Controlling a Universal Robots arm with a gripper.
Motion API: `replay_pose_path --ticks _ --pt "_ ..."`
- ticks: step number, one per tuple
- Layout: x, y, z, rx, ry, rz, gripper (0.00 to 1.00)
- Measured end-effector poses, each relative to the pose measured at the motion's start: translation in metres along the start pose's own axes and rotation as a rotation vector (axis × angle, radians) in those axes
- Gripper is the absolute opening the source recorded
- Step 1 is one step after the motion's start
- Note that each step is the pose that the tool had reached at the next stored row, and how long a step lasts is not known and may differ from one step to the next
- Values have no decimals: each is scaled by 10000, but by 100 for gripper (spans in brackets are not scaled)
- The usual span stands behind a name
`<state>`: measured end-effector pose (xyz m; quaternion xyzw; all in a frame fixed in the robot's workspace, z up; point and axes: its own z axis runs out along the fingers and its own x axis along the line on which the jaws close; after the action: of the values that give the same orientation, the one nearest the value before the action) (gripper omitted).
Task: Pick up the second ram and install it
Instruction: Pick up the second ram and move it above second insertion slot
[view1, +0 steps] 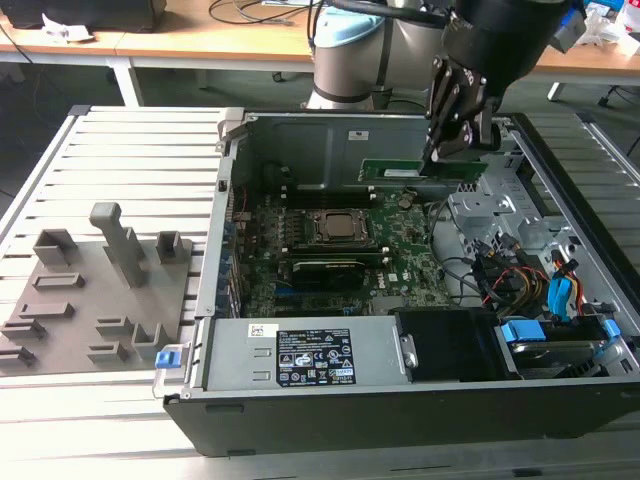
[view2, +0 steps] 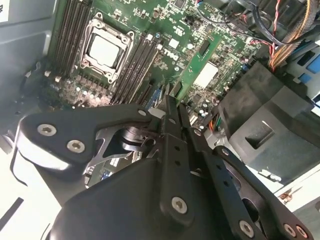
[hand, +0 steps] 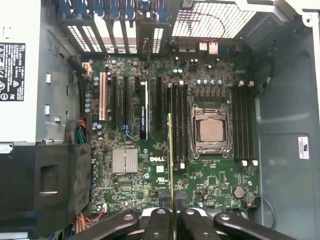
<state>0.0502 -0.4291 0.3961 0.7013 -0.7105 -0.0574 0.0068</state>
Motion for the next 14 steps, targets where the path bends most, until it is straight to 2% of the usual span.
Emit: replay_pose_path --ticks 5,9,11,14 --pt "10 -13 146 0 1 0 13" --pt "12 -19 218 0 2 1 13" --pt "-6 -23 296 0 1 0 13" --pt "-9 -28 367 0 1 0 13"
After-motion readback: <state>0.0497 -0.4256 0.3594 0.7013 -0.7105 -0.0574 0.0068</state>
